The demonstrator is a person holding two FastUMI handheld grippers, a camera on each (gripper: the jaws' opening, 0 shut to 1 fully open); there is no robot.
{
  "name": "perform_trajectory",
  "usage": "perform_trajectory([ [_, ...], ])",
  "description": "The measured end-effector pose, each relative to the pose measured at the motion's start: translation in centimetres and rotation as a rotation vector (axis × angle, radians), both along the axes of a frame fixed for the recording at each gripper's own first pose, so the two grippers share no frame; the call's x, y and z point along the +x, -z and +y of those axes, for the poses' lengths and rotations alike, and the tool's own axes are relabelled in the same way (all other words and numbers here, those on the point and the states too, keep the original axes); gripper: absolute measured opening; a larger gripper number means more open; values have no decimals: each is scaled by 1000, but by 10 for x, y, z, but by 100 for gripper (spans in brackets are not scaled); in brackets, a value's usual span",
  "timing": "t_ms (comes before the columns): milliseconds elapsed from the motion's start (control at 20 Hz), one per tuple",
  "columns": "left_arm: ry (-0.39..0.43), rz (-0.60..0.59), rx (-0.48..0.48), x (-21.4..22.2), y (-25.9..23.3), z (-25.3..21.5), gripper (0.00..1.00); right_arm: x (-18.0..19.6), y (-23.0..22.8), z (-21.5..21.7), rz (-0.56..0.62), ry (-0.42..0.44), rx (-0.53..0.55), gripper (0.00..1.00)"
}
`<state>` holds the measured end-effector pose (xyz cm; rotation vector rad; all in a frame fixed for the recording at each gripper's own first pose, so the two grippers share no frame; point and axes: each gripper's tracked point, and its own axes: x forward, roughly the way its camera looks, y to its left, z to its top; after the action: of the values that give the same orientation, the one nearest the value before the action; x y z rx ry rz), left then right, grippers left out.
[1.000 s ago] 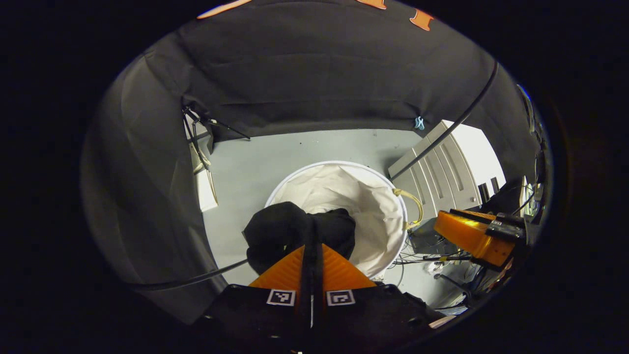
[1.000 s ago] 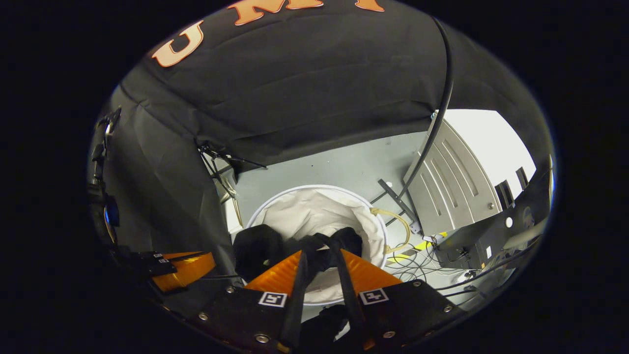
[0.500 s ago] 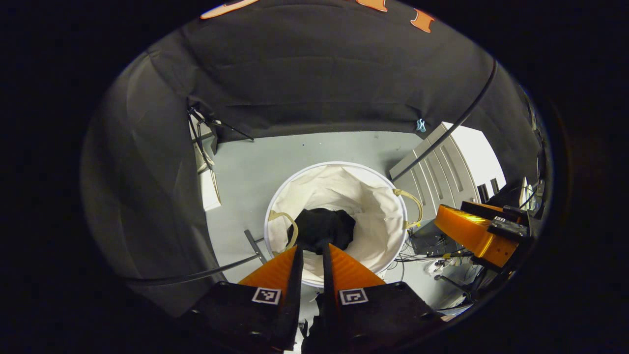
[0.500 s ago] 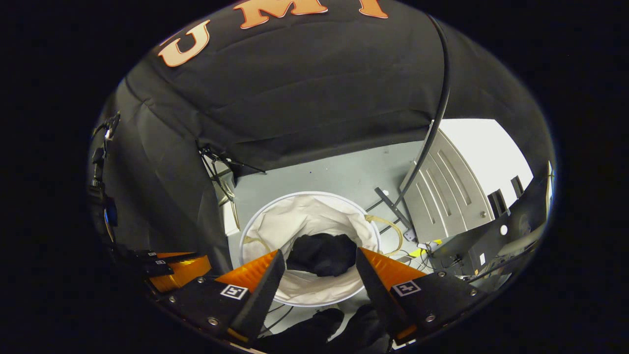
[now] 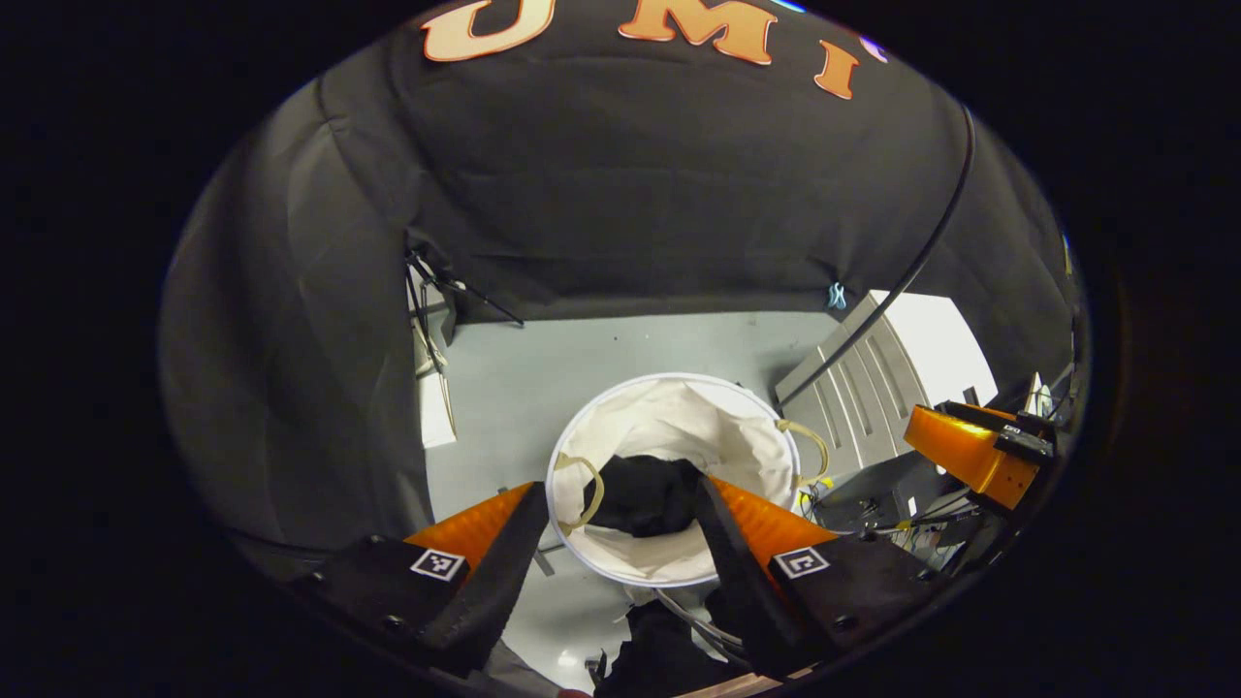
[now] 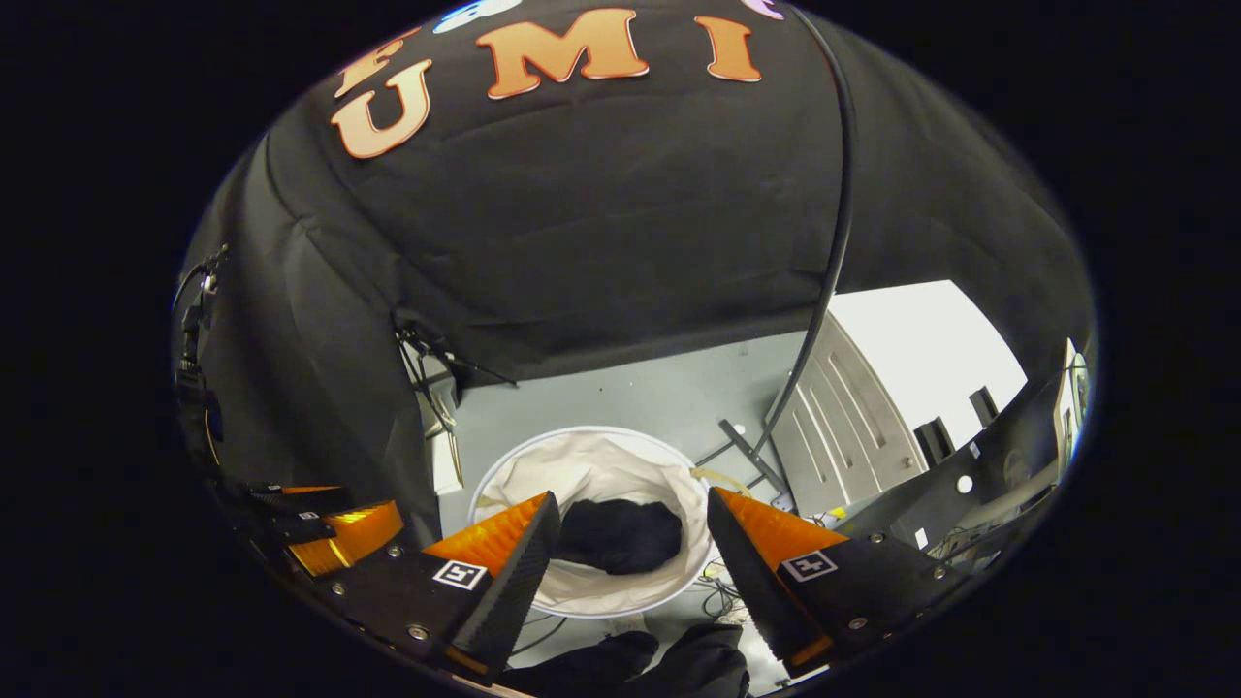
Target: Grasp the clothes on the hanger with both hands and then place them into the laundry hamper below.
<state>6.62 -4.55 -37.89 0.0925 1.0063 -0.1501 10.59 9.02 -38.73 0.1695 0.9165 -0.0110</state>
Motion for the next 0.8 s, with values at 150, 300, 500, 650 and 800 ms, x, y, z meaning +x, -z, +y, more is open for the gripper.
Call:
perform_trajectory([
  [150, -2, -96, -4, 12, -42, 3, 100, 2, -33, -7, -60, 20, 2, 94],
  [300, -8, -191, -26, 22, -92, 5, 99, 3, -72, -12, -121, 20, -8, 94],
  [500, -21, -337, -67, 34, -157, 4, 99, 4, -136, -9, -228, 21, 12, 94],
  [650, -16, -441, -72, 35, -206, 5, 99, 6, -191, -8, -334, -3, -19, 94],
  [800, -19, -571, -91, 40, -259, 6, 100, 6, -241, 2, -432, -33, -21, 94],
])
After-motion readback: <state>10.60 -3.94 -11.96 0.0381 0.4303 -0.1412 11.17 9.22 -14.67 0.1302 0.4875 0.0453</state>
